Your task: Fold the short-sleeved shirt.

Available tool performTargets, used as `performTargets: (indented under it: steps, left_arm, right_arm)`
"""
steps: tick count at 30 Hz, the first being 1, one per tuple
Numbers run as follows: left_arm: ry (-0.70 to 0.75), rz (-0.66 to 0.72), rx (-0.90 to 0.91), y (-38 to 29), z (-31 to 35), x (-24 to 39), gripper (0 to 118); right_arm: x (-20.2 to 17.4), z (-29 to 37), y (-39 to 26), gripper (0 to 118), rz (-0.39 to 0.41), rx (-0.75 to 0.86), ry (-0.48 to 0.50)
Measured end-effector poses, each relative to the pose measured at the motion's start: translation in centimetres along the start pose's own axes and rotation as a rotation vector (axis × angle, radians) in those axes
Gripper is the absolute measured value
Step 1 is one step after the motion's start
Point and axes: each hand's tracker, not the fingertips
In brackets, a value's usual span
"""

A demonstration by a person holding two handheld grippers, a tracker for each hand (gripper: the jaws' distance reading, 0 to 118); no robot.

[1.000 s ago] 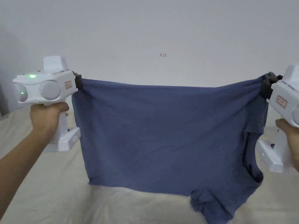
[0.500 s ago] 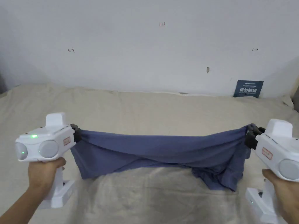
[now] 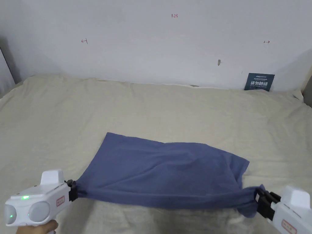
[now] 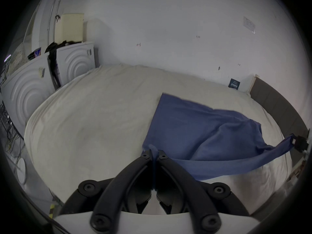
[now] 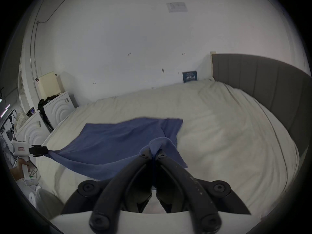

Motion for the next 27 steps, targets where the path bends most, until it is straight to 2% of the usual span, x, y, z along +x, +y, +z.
performTargets:
  steps: [7, 13, 18, 19, 20, 21, 22, 23, 24, 27]
  left_arm:
    - [0.017, -0.009, -0.091, -5.5, 1.3, 0.8, 3]
    - [0.054, -0.042, -0.18, -7.6, 0.3, 2.0, 3]
    - [0.079, -0.04, -0.244, -8.6, -0.9, 2.2, 6]
    - [0.085, -0.04, -0.239, -8.8, -0.8, 2.3, 14]
    - [0.095, -0.036, -0.235, -8.6, -0.6, 2.4, 28]
    - [0.094, -0.031, -0.236, -8.4, -0.4, 2.3, 65]
    - [0.051, 0.026, -0.268, -8.5, -0.4, 2.2, 93]
    - [0.045, 0.026, -0.263, -8.0, 0.0, 2.3, 112]
    - [0.039, 0.042, -0.253, -7.4, 0.5, 2.4, 118]
    - [-0.008, 0.088, -0.076, -5.1, 2.7, 3.2, 115]
  right_arm:
    - [0.8, 2.9, -6.8, 6, -0.042, -0.131, -0.053]
    - [1.2, 0.5, -11.3, 6, -0.047, -0.313, -0.146]
    - [0.8, -1.4, -12.1, 7, -0.067, -0.375, -0.193]
    - [0.5, -1.4, -11.8, 12, -0.071, -0.376, -0.203]
    - [0.3, -1.1, -11.3, 25, -0.073, -0.375, -0.204]
    - [0.1, -0.6, -10.9, 56, -0.072, -0.37, -0.212]
    - [-0.1, -0.3, -10.3, 78, -0.07, -0.358, -0.204]
    - [-0.4, 0.1, -9.4, 90, -0.067, -0.334, -0.181]
    - [-0.7, 0.5, -8.4, 97, -0.058, -0.293, -0.154]
    - [-2.5, 2.4, -4.7, 97, -0.002, -0.14, -0.163]
